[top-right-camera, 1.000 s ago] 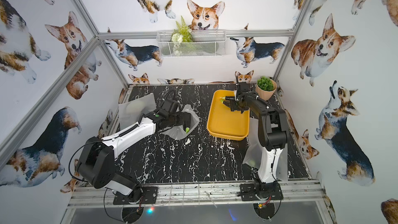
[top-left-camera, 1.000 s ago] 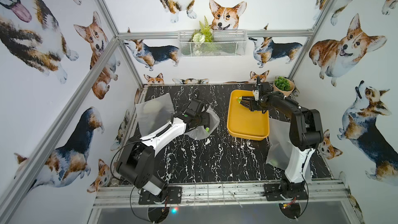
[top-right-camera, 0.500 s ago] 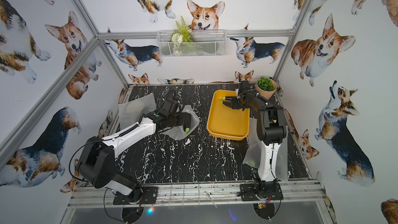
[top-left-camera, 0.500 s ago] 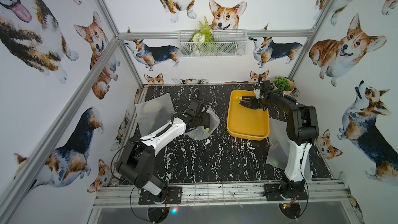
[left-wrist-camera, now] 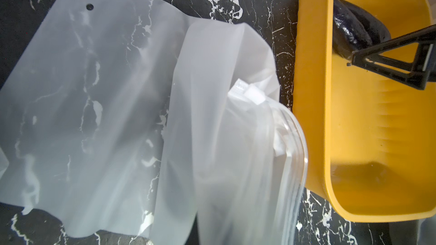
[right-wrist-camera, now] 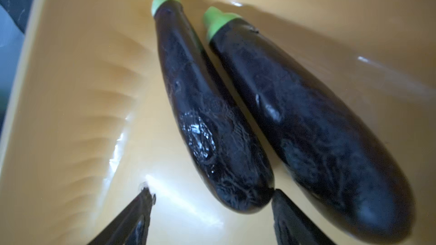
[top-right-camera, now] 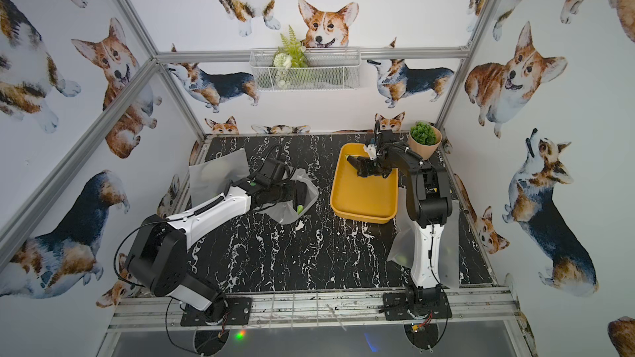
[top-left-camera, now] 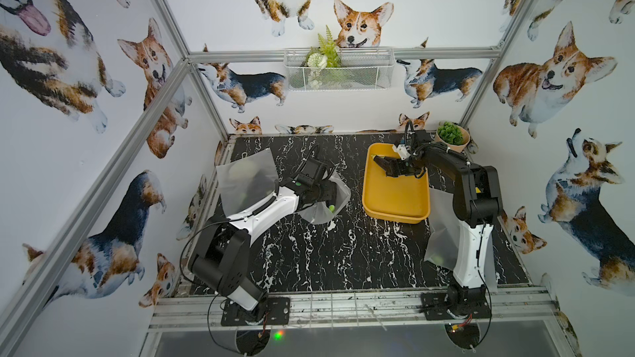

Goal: Place the eggplant in a zip-top bag and seal the zipper
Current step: Pick up the eggplant from the basket.

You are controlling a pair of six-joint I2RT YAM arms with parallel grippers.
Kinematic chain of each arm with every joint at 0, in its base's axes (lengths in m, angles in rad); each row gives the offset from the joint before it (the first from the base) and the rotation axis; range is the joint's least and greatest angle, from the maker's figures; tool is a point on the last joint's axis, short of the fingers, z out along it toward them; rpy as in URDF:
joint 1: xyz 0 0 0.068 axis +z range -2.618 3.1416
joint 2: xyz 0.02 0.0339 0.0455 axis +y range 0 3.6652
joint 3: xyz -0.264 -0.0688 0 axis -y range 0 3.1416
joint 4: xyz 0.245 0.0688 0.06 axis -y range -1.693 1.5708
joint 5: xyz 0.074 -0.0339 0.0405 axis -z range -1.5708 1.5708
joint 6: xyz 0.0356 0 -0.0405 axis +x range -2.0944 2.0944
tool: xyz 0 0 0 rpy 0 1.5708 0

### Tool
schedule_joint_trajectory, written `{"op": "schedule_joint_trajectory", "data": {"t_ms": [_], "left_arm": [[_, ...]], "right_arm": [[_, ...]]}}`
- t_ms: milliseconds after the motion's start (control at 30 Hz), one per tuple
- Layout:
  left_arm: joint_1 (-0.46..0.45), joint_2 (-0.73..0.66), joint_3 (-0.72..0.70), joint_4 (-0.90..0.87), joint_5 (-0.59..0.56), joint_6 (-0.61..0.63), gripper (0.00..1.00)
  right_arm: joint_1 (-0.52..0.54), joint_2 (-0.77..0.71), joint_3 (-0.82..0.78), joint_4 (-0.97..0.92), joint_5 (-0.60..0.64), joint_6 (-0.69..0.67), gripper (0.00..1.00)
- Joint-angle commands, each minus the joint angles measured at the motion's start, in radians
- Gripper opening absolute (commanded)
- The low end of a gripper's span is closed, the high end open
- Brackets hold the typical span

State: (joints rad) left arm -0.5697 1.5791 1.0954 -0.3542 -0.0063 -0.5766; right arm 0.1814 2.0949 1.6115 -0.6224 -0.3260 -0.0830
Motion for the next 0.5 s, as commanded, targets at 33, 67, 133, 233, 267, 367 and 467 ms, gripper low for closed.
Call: {"op": "schedule_joint_trajectory", "data": {"t_ms": [33, 67, 133, 233, 267, 367, 467], "left_arm": [[0.002, 0.01, 0.012, 0.002, -0.004, -0.002, 0.0], [0.002, 0.012, 0.014, 0.002, -0.004, -0.001, 0.0], [0.002, 0.016, 0.02, -0.005, -0.005, 0.005, 0.0], [0.004, 0.019, 0.023, -0.005, -0.008, 0.01, 0.0], [0.004, 0.021, 0.023, -0.006, -0.008, 0.011, 0.0], [0.004, 0.031, 0.026, -0.003, -0.008, 0.008, 0.0], [0.004, 0.043, 0.028, 0.003, -0.002, 0.006, 0.0]], "right_arm": [[0.023, -0.049, -0.049, 0.017, 0.039, -0.031, 0.81], [0.022, -0.04, -0.049, 0.027, 0.075, -0.023, 0.81], [0.022, -0.001, -0.016, 0.01, 0.149, -0.03, 0.81], [0.023, 0.053, 0.041, -0.023, 0.163, -0.053, 0.81], [0.024, 0.058, 0.043, -0.013, 0.156, -0.052, 0.81], [0.034, 0.069, 0.05, 0.02, 0.133, -0.043, 0.8], [0.066, 0.082, 0.06, 0.046, 0.158, -0.051, 0.8]]}}
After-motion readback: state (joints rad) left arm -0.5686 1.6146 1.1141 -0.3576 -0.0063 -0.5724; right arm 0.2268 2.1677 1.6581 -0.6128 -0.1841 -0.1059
